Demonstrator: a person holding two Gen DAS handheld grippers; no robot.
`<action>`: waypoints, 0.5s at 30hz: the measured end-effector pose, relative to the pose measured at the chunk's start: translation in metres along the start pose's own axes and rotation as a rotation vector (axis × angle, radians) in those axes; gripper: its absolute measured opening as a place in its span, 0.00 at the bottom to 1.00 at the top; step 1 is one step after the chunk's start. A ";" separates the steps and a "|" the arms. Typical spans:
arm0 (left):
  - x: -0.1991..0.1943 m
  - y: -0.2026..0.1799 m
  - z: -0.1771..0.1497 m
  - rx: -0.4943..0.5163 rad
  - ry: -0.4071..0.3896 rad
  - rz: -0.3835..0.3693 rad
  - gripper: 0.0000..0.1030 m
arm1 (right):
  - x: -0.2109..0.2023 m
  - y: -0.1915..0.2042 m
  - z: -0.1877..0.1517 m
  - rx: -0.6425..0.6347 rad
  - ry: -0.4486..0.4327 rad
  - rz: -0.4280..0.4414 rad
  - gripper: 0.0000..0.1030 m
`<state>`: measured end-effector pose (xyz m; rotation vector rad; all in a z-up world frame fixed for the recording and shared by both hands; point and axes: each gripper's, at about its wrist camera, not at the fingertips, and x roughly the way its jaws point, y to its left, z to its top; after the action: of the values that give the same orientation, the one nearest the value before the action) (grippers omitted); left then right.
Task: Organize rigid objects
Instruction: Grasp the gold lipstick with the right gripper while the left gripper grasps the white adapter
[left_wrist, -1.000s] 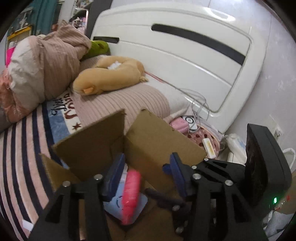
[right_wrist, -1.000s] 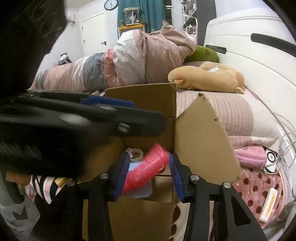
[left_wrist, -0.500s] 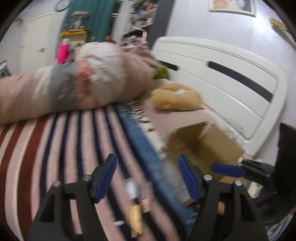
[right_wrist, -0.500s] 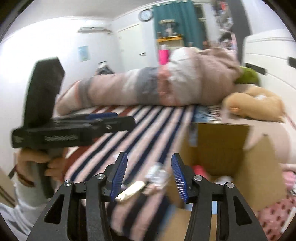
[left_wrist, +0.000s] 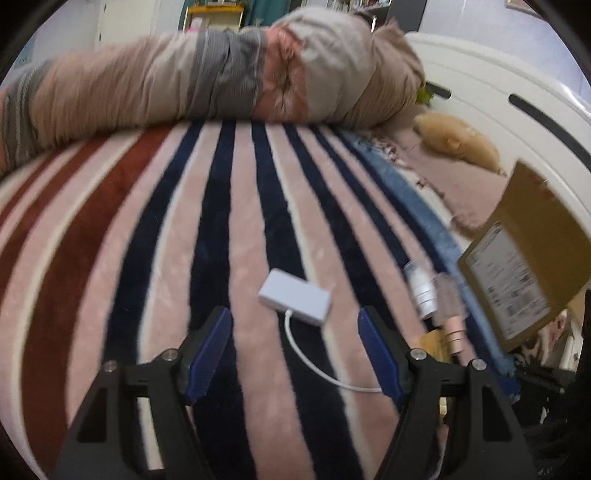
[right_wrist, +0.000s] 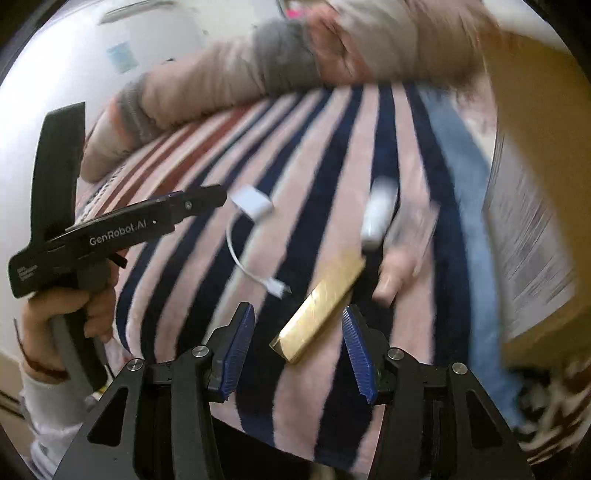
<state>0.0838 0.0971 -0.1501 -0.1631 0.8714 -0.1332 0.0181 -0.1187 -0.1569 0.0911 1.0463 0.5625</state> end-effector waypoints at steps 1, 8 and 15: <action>0.009 0.001 0.000 0.000 0.011 0.002 0.66 | 0.003 -0.002 0.000 0.006 0.004 -0.003 0.44; 0.043 -0.006 0.006 0.014 -0.001 0.048 0.66 | 0.017 -0.006 0.005 0.003 -0.019 -0.019 0.33; 0.045 -0.012 0.006 0.057 0.015 0.076 0.54 | 0.010 -0.005 0.011 -0.110 -0.003 -0.044 0.15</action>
<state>0.1165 0.0775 -0.1778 -0.0757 0.8870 -0.0886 0.0331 -0.1159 -0.1607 -0.0272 1.0103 0.5787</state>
